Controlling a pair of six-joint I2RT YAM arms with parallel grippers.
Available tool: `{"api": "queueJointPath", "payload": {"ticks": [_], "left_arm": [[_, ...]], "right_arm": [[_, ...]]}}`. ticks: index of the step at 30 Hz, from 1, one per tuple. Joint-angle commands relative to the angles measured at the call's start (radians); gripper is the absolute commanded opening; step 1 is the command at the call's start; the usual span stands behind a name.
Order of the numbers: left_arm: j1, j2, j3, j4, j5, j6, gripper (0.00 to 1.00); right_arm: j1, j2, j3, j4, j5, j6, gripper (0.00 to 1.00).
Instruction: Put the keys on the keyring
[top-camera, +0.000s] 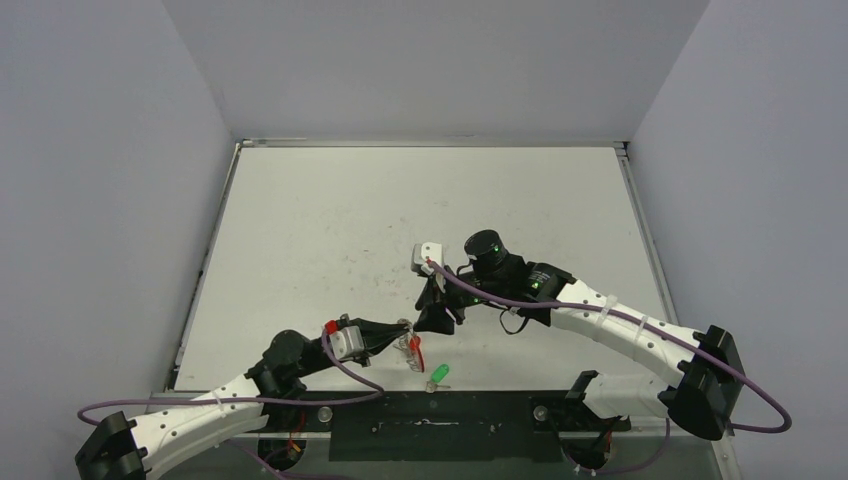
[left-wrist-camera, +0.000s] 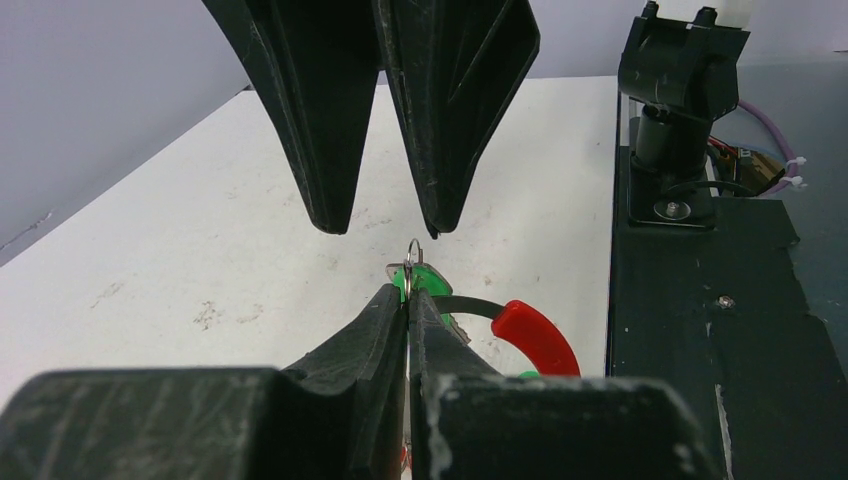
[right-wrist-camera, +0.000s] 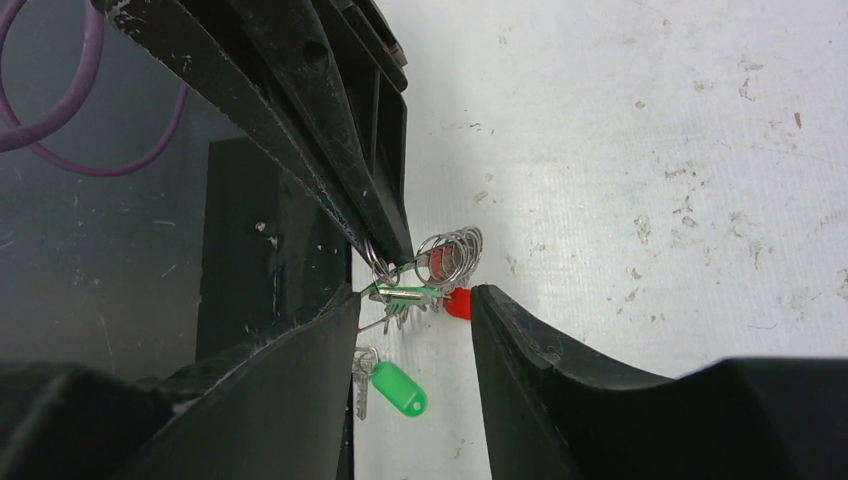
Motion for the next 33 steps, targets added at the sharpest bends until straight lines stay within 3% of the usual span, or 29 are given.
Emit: {"api": "queueJointPath", "payload": {"ticks": [1,3,12,17,22,33], "left_arm": [[-0.005,-0.011,0.017,0.071,-0.014,-0.016,0.00],[-0.005,-0.013,0.019,0.067,-0.015,-0.016,0.00],[-0.005,-0.014,0.023,0.052,-0.017,-0.015,0.00],[-0.005,-0.019,0.023,0.051,-0.017,-0.015,0.00],[-0.006,-0.026,0.023,0.043,-0.018,-0.014,0.00],[-0.005,-0.059,0.017,0.031,-0.026,-0.015,0.00]], "right_arm": [[0.005,-0.007,-0.001,0.009,-0.040,-0.023,0.44],[0.005,-0.002,0.000,0.009,-0.048,-0.025,0.39],[0.017,0.012,0.002,0.024,-0.082,-0.029,0.37],[0.022,0.032,0.010,0.008,-0.081,-0.036,0.11],[0.022,0.045,0.020,-0.015,-0.083,-0.058,0.00],[0.016,0.035,-0.009,-0.032,-0.036,-0.089,0.00]]}}
